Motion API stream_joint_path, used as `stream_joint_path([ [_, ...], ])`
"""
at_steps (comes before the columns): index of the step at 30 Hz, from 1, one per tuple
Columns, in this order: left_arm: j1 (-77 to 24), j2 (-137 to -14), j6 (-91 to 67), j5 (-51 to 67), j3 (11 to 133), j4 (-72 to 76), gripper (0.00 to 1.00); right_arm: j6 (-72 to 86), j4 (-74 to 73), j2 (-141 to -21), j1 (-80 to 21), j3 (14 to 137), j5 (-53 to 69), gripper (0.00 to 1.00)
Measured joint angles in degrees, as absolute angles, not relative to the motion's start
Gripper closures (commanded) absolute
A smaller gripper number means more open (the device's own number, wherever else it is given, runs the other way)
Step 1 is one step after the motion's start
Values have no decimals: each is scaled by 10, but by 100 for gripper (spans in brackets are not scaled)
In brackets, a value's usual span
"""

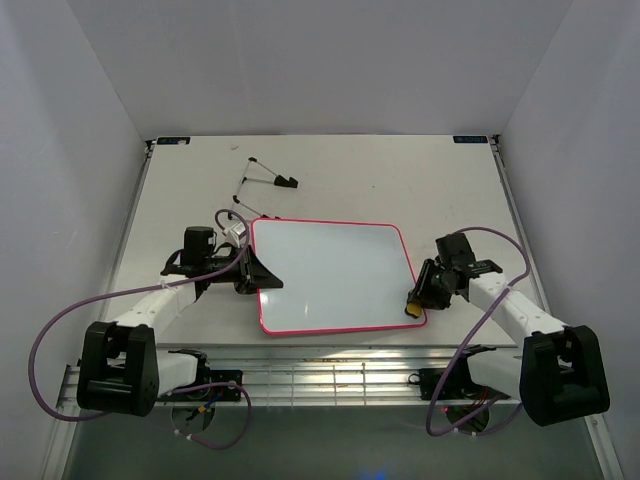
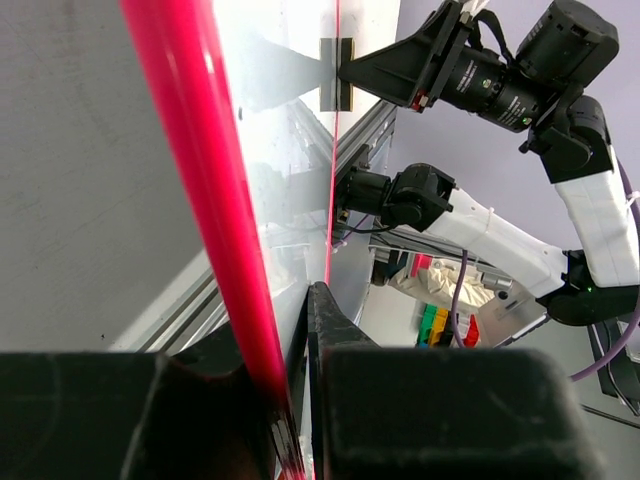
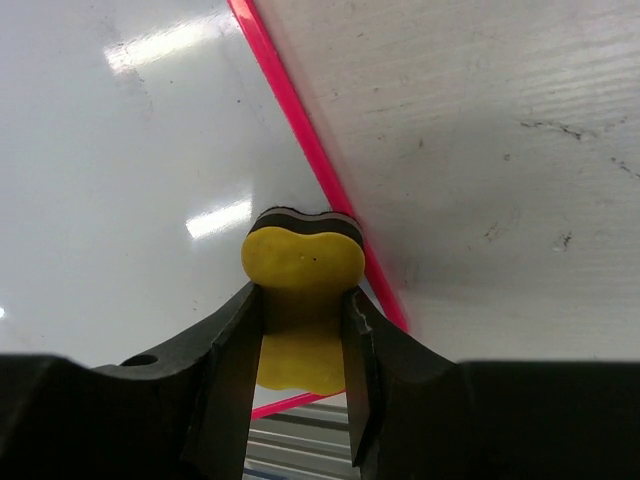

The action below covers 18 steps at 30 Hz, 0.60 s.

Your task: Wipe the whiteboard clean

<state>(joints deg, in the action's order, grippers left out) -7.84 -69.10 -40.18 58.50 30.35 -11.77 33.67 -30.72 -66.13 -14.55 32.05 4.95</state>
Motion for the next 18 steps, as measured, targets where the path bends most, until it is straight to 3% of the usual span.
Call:
stream_joint_path([
  [6,-65,-689,-396,593,303,-116,100,322,-239,-639,-182,298,101,81],
  [14,-64,-689,-394,592,303,-118,100,346,-116,-665,-356,328,182,81],
  [18,-65,-689,-394,590,303,-121,100,356,-117,-697,-334,348,193,81],
])
